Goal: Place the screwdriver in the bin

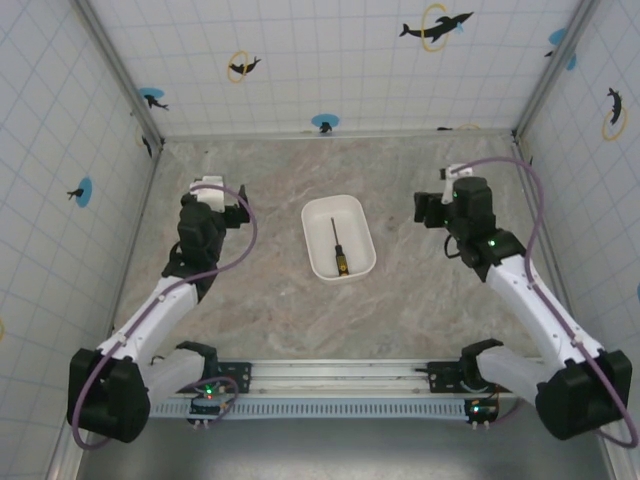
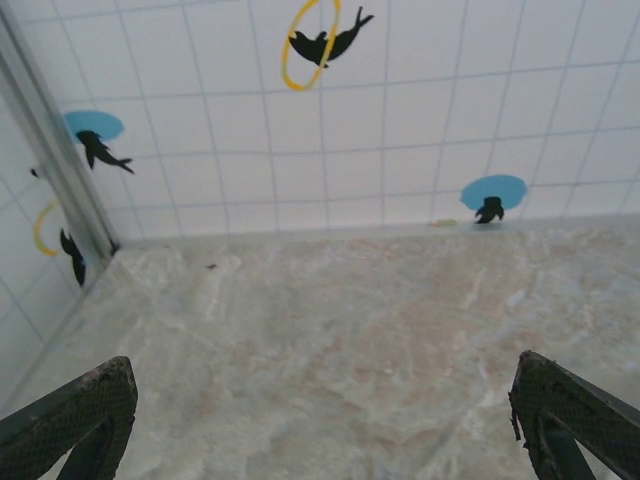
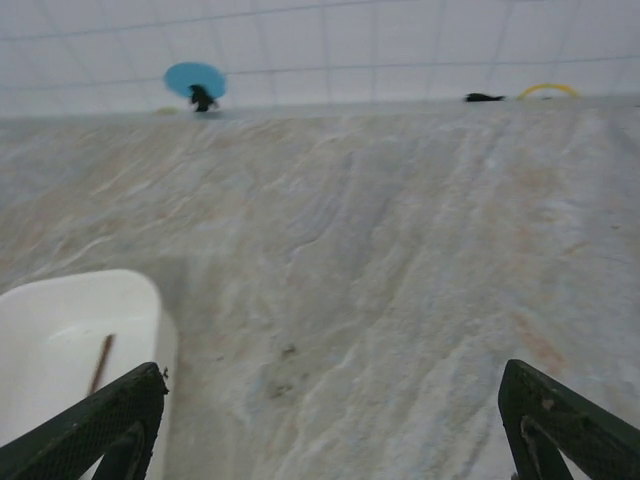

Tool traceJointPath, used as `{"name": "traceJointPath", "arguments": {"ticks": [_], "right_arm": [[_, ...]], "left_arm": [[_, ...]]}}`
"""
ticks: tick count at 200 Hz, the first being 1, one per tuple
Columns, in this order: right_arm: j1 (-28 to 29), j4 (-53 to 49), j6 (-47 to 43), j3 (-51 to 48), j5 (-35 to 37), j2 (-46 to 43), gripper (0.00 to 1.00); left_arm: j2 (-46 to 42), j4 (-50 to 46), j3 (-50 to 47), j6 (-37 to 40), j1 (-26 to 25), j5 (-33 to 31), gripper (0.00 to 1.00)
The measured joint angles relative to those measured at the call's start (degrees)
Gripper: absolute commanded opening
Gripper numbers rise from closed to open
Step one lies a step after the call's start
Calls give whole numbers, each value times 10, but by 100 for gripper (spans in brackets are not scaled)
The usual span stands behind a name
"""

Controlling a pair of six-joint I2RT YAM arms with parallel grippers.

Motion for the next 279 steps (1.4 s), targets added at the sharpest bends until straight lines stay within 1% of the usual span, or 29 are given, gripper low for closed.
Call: {"name": "traceJointPath", "arguments": {"ticks": [11,30,58,74,102,140,163,189,250,279], "right_arm": [[-34,52,-4,-46,2,-18,91],[-75,118,-14,-106,13,-26,91],[-119,199,-26,-163,34,-26,91],[-138,252,-31,-186,45,-21,91],[-165,350,-40,-224,53,16,91],[-194,455,-45,-280,53,63,91],[-203,494,-46,-292,51,64,91],[-203,521,-47,-292,43,64,91],[-203,555,-38,-325,41,49,91],[-198,600,-26,-349,40,85,91]], "left_arm": [[14,28,-11,21,3,-8,97],[40,63,-35,44,15,-15,98],[53,111,-81,45,43,-8,98],[53,149,-114,41,62,6,98],[71,205,-150,24,94,34,98],[109,259,-160,14,110,63,98],[124,283,-162,13,113,68,98],[148,332,-187,13,113,70,97],[162,361,-198,15,113,87,97],[204,426,-210,16,113,86,97]]}}
